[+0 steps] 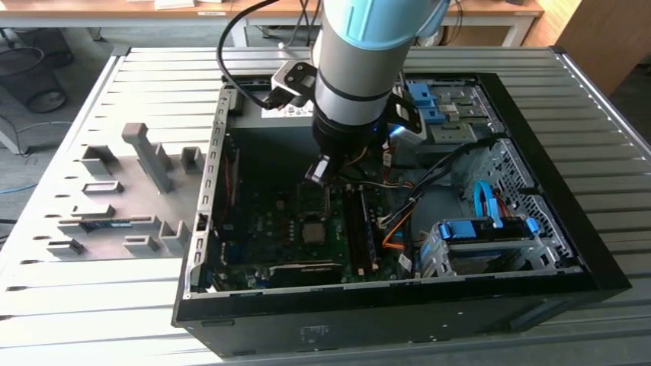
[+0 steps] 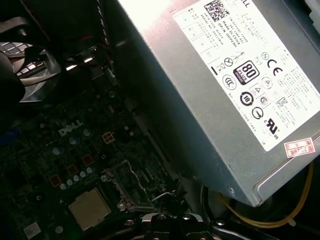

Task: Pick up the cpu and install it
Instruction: 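Close the cpu cover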

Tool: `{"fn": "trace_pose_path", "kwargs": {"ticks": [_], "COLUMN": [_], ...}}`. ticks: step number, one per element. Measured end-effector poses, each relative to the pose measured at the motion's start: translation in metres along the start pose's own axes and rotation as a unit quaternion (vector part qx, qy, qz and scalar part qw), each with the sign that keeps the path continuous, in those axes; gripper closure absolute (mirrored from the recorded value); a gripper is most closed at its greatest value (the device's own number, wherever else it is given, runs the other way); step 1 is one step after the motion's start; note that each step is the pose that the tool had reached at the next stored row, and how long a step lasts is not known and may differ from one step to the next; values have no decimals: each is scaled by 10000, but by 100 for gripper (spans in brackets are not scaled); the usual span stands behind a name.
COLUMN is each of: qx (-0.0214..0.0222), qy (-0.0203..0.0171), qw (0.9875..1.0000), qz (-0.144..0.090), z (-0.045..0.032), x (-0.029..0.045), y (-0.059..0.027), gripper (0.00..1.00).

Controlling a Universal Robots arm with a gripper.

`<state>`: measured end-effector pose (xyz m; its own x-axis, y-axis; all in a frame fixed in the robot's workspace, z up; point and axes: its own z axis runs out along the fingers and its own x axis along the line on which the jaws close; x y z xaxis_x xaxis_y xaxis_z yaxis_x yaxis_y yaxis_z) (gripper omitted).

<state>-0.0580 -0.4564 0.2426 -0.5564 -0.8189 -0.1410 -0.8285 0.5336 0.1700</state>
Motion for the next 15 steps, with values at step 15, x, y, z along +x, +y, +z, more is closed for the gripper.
{"fn": "trace_pose_path", "kwargs": {"ticks": [15], "qx": [-3], "qy": [-4], "qw": [10000], "qz": [-1], "z": [-43], "x": [171], "y": [-107], "gripper": [90]}}
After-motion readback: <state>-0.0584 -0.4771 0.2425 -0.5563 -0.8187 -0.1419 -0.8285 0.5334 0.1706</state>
